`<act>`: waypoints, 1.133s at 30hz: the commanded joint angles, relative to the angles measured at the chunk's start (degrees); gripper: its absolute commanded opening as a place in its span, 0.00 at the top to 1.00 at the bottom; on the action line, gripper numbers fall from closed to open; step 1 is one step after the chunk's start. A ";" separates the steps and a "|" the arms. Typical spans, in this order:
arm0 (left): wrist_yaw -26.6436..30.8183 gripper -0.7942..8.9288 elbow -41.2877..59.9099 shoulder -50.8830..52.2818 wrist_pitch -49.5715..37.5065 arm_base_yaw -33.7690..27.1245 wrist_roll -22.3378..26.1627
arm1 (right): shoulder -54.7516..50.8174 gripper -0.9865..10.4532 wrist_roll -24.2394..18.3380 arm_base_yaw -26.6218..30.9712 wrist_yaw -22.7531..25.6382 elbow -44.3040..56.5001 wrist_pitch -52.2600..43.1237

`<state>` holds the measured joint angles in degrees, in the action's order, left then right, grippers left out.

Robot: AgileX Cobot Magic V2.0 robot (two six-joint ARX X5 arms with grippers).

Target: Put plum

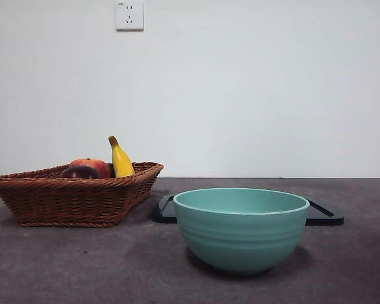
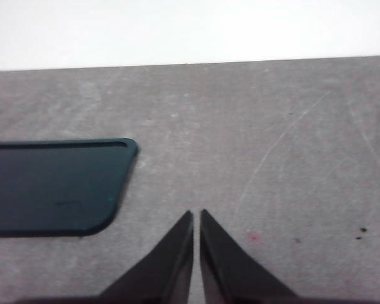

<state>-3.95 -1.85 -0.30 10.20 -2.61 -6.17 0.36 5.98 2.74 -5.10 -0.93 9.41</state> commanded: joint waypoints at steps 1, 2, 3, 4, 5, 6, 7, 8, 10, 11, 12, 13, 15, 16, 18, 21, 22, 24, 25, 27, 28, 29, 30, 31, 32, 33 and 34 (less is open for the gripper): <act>0.09 0.91 1.16 0.11 0.50 -0.11 -7.82 | -0.15 0.91 4.17 0.02 -1.29 0.17 -0.37; 0.09 0.91 1.16 0.11 0.50 -0.11 -8.68 | -0.15 0.91 4.66 0.02 -1.29 0.17 -0.39; 0.09 0.91 1.16 0.11 0.50 -0.11 -9.33 | -0.15 0.91 5.11 0.02 -1.27 0.17 -0.39; 0.09 0.91 1.16 0.11 0.50 -0.11 -9.86 | -0.15 0.91 5.73 0.02 -1.29 0.17 -0.35; 0.09 0.91 1.16 0.11 0.50 -0.11 -10.10 | -0.15 0.91 6.36 0.02 -1.31 0.15 -0.35; 0.09 0.91 1.14 0.11 0.50 -0.11 -10.29 | -0.15 0.91 7.17 0.02 -1.36 0.15 -0.37; 0.09 0.91 1.09 0.11 0.52 -0.11 -11.04 | -0.15 0.91 7.65 0.02 -1.55 0.11 -0.37; 0.09 0.91 0.96 0.11 0.61 -0.11 -12.07 | -0.15 0.91 8.17 0.02 -1.92 0.07 -0.37; 0.09 0.91 0.37 0.11 0.74 -0.11 -13.62 | -0.15 0.91 9.29 0.02 -2.60 -0.26 -0.26; 0.09 0.91 0.00 0.11 0.76 -0.11 -14.14 | -0.15 0.91 9.68 0.02 -2.62 -0.50 -0.22; 0.09 0.91 -0.59 0.11 0.92 -0.11 -14.53 | -0.15 0.91 10.16 0.02 -2.67 -0.96 -0.24; 0.09 0.91 -1.16 0.09 1.03 -0.11 -14.53 | -0.15 0.91 10.34 0.02 -2.86 -1.53 -0.17; 0.09 0.91 -2.43 -0.02 1.73 -0.11 -15.21 | -0.13 0.91 10.60 0.02 -3.04 -3.08 0.20; 0.09 0.91 -3.19 -0.02 2.45 -0.11 -15.96 | -0.11 0.91 10.78 0.02 -3.10 -4.04 0.39; -0.13 0.91 -4.52 -0.20 3.72 -0.11 -16.52 | -0.11 0.91 11.26 0.02 -3.26 -5.86 1.03; -0.85 0.91 -6.86 -0.68 5.60 -0.11 -17.14 | -0.02 0.91 11.39 0.02 -4.02 -9.29 2.29; -1.05 0.91 -8.00 -1.03 6.49 -0.11 -17.14 | 0.22 0.91 11.37 0.02 -4.07 -10.78 3.17; -1.11 0.91 -9.94 -1.70 7.65 -0.11 -17.09 | 0.79 0.91 11.34 0.02 -4.07 -13.33 5.03; -1.20 0.91 -11.39 -2.29 8.39 -0.11 -17.03 | 1.38 0.91 11.10 0.02 -4.04 -15.04 6.32; -1.44 0.91 -13.73 -3.37 9.20 -0.11 -17.00 | 2.54 0.91 10.62 0.02 -4.11 -17.59 8.09; -2.36 0.91 -15.37 -4.31 9.60 -0.11 -16.68 | 3.41 0.91 10.01 0.02 -4.20 -19.30 9.27; -3.04 0.91 -16.55 -5.09 9.84 -0.11 -16.28 | 4.15 0.91 9.49 0.02 -4.35 -20.57 10.16; -3.61 0.91 -17.77 -6.01 10.10 -0.11 -15.69 | 4.96 0.91 8.98 0.02 -4.61 -21.81 10.99; -4.28 0.91 -19.54 -7.39 10.86 -0.11 -14.88 | 6.16 0.91 8.13 0.02 -5.51 -23.50 12.15; -4.90 0.91 -20.96 -8.52 11.74 -0.11 -14.03 | 7.10 0.91 7.61 0.02 -6.03 -24.72 13.14; -5.49 0.91 -22.43 -9.90 12.79 -0.09 -13.07 | 8.15 0.91 6.91 0.02 -6.75 -26.01 14.16; -6.32 0.91 -24.39 -11.80 14.27 -0.11 -11.58 | 9.64 0.91 5.99 0.02 -7.56 -27.71 15.61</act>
<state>-9.50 -24.49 -10.63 23.86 -2.61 -20.88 8.95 14.13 2.74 -12.16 -27.20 24.58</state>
